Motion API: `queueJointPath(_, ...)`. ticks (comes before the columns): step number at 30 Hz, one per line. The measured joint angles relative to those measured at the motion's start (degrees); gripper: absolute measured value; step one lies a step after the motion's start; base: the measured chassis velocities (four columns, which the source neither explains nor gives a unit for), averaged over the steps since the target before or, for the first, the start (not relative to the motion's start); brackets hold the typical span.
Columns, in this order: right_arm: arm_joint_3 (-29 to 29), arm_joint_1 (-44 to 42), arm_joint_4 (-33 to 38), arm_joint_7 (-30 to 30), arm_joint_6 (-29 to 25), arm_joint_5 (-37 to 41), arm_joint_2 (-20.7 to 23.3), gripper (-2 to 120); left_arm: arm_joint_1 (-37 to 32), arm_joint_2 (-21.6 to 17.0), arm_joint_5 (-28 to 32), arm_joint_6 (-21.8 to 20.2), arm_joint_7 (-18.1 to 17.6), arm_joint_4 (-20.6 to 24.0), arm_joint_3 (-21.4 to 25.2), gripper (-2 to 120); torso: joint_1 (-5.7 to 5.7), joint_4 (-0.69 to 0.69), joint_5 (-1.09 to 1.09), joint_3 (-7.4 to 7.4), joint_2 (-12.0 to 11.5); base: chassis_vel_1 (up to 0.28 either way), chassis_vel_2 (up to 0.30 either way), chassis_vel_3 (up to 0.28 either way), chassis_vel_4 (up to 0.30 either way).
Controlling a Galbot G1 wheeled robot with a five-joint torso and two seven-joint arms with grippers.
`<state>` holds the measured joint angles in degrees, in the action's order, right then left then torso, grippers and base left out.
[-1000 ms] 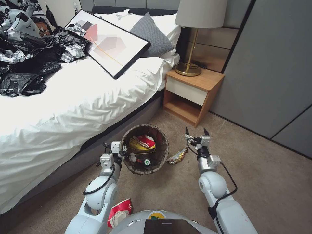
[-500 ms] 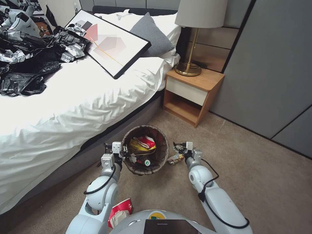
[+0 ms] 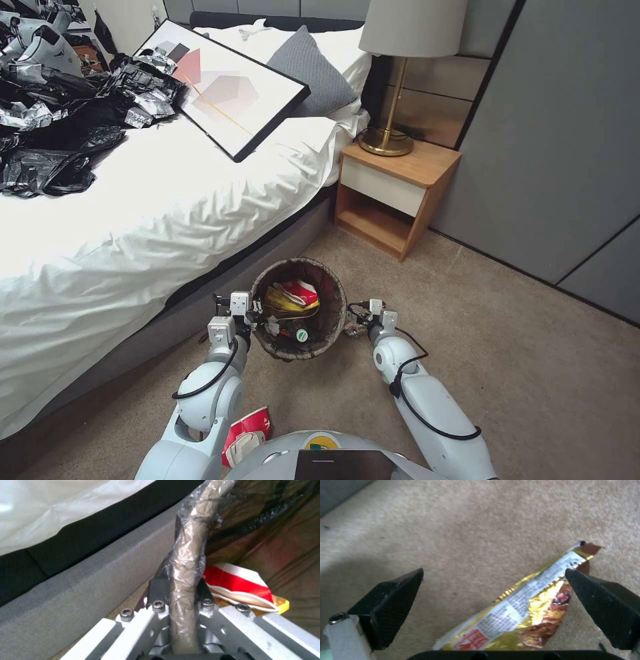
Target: Pick up the trash bin, then pick up the garbage from the floor and place it into the trash bin.
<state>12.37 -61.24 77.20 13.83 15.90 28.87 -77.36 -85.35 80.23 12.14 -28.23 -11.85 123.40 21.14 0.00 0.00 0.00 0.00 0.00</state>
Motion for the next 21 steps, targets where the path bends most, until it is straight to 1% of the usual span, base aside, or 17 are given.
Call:
queueJointPath(7, 0.23, 0.39, -1.42, -0.16, -0.66, -0.48, -0.27, 100, -0.04, 0.0, -0.04, -0.01, -0.01, 0.04, 0.0, 2, 0.0, -0.01, 0.0, 0.0, 0.0, 0.0, 0.0, 0.0, 0.0)
queueJointPath(8, 0.4, 0.84, -2.85, -0.49, -1.26, -0.93, -0.51, 100, -0.1, -0.01, -0.06, -0.01, 0.0, 0.1, -0.02, 2, 0.0, 0.0, 0.01, 0.0, 0.0, 0.0, 0.0, 0.0, 0.0)
queueJointPath(21, 1.59, 1.76, -5.61, -0.99, -2.25, -1.93, -0.77, 100, -0.14, -0.07, -0.08, -0.06, 0.01, 0.36, 0.13, 2, 0.0, 0.0, 0.0, 0.0, 0.0, 0.0, 0.0, 0.0, 0.0)
